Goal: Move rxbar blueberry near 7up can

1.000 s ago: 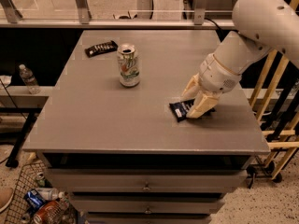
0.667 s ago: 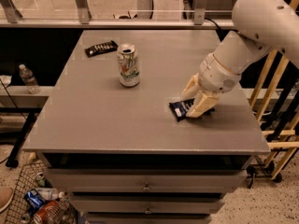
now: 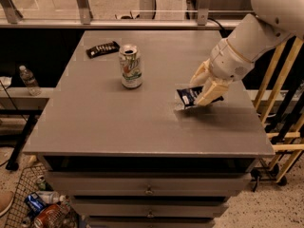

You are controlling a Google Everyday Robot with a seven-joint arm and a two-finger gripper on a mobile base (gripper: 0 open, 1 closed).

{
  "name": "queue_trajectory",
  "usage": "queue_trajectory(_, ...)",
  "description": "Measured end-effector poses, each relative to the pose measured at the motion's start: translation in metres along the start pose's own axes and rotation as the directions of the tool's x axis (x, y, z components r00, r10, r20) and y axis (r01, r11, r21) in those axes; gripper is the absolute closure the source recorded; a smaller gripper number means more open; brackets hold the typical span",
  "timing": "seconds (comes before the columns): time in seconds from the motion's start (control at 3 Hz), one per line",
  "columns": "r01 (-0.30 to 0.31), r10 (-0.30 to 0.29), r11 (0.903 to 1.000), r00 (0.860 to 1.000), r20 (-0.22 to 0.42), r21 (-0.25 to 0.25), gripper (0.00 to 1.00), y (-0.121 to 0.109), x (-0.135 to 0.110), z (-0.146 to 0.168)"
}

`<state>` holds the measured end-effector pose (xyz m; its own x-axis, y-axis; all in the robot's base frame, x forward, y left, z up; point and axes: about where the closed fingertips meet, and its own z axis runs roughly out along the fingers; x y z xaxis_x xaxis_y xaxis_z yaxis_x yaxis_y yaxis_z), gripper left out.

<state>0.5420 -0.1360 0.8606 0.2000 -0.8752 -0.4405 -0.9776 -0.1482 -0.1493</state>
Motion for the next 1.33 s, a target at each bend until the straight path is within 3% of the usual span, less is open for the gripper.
queue_trajectory(0.33,0.005,-0.005,1.0,1.0,-0.014,-0.003,1.0,-0.008,-0.005,0.003)
queue_trajectory(1.0,0.035,-0.034,0.9994,0.998,-0.06,0.008,1.0,-0.07,-0.038,0.011)
queue_trajectory(1.33,0.035,-0.034,0.9993,0.998,-0.052,0.01,1.0,-0.097,-0.051,0.02)
